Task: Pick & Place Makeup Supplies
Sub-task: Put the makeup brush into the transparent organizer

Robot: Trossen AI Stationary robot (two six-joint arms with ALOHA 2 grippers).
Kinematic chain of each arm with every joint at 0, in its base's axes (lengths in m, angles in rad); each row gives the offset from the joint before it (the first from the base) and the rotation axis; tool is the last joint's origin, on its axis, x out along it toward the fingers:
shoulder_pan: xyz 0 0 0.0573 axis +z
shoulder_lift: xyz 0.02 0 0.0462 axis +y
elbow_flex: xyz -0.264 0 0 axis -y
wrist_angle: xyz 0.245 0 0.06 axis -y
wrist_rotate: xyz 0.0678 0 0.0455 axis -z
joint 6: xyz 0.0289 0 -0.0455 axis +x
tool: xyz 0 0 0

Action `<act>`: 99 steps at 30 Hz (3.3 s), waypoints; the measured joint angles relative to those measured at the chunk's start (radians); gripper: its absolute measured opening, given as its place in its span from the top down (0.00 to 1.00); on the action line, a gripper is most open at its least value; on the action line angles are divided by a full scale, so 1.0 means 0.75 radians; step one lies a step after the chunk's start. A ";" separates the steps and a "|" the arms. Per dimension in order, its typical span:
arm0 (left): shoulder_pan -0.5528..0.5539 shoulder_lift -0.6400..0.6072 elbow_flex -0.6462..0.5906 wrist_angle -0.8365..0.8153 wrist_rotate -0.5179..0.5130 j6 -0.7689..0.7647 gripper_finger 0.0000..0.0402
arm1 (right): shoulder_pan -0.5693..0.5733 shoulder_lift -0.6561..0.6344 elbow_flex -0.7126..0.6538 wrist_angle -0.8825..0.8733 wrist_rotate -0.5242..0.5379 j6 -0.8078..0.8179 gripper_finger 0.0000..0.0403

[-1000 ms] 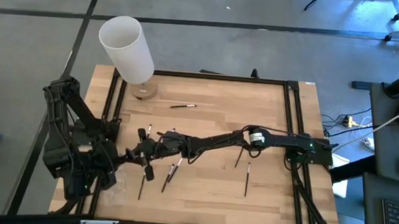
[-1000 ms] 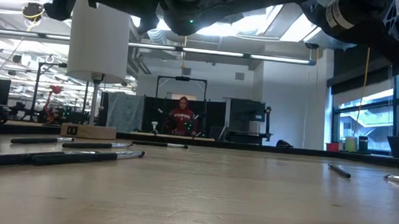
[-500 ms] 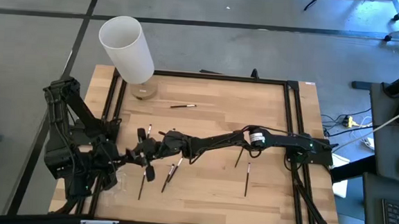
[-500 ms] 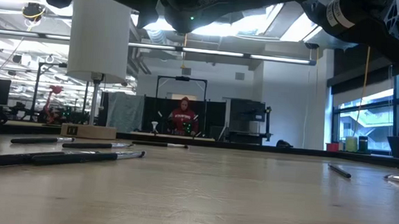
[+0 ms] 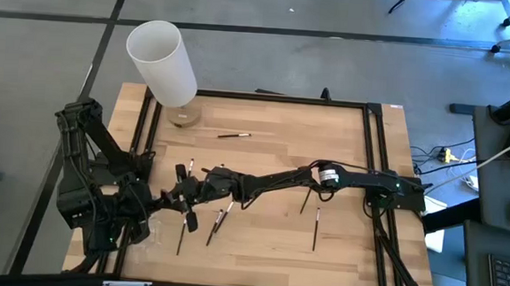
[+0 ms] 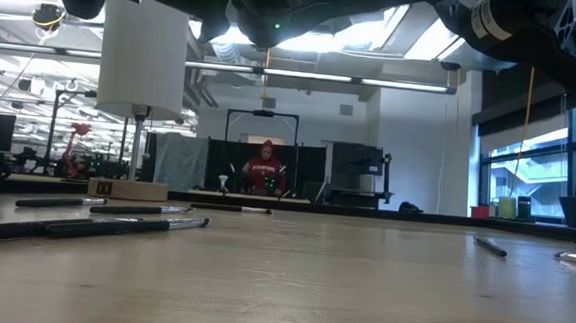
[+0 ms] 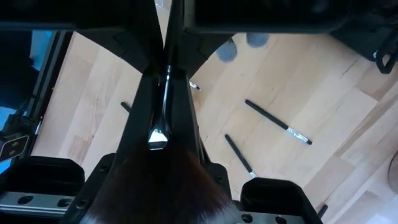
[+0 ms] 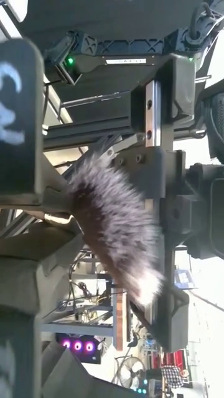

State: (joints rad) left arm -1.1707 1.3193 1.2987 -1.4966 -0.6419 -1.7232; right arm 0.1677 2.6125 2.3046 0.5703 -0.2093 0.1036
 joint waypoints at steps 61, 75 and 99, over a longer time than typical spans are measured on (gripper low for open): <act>-0.144 0.421 -0.178 -0.099 0.151 -0.420 0.87 | 0.168 -0.615 -0.017 -1.258 0.710 -0.324 0.60; -0.147 0.396 -0.178 -0.099 0.190 -0.475 0.76 | 0.189 -0.614 -0.031 -1.276 0.819 -0.311 0.60; 0.531 0.072 -0.178 -0.009 0.029 0.266 0.73 | 0.083 -0.817 -0.760 -1.656 1.023 0.323 0.60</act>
State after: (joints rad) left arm -0.7723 1.3735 1.1652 -1.5037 -0.6201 -1.5237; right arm 0.2297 1.9998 1.7344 -0.6715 0.5576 0.3459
